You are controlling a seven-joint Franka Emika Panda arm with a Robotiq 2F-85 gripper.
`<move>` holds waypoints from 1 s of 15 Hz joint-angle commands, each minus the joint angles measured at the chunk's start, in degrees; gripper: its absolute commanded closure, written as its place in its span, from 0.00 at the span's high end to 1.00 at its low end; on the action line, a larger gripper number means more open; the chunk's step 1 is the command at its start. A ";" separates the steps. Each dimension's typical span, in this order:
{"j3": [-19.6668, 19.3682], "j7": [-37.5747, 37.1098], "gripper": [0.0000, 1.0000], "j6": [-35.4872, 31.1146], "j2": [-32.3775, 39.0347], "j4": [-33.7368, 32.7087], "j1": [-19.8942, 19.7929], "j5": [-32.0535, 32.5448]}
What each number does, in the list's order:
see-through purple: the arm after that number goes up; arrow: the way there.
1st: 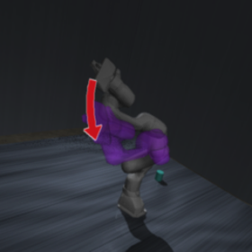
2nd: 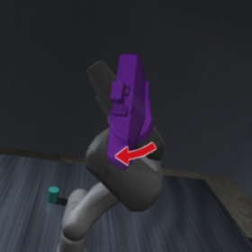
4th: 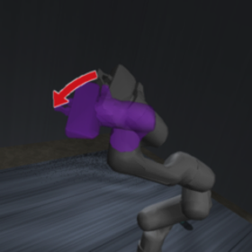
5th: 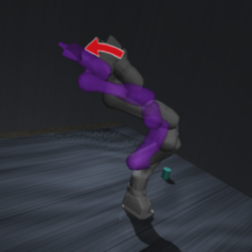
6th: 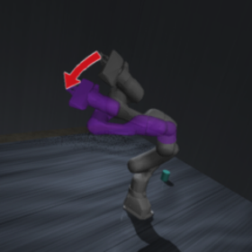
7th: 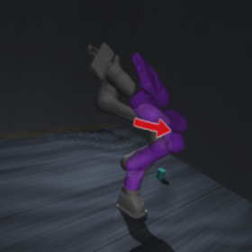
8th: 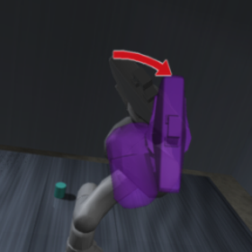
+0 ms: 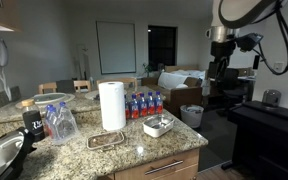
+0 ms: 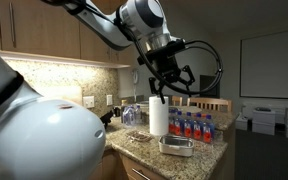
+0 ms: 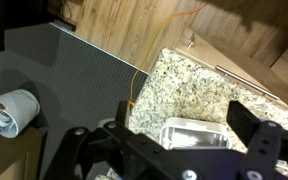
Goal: Put the container on top of the lid
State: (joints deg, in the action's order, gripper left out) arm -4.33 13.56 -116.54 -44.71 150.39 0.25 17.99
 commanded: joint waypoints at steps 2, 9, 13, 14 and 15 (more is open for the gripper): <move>0.79 5.58 1.00 0.68 15.66 -13.97 6.09 -3.96; 4.28 4.78 1.00 -0.12 25.23 -24.29 7.79 -7.60; 5.03 4.70 1.00 -0.06 29.48 -28.74 7.77 -8.27; 5.00 4.70 1.00 -0.05 29.51 -28.76 7.77 -8.28; 5.00 4.70 1.00 -0.05 29.50 -28.76 7.77 -8.28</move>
State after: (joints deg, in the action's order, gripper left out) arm -0.66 17.97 -116.65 -15.25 121.72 9.47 10.12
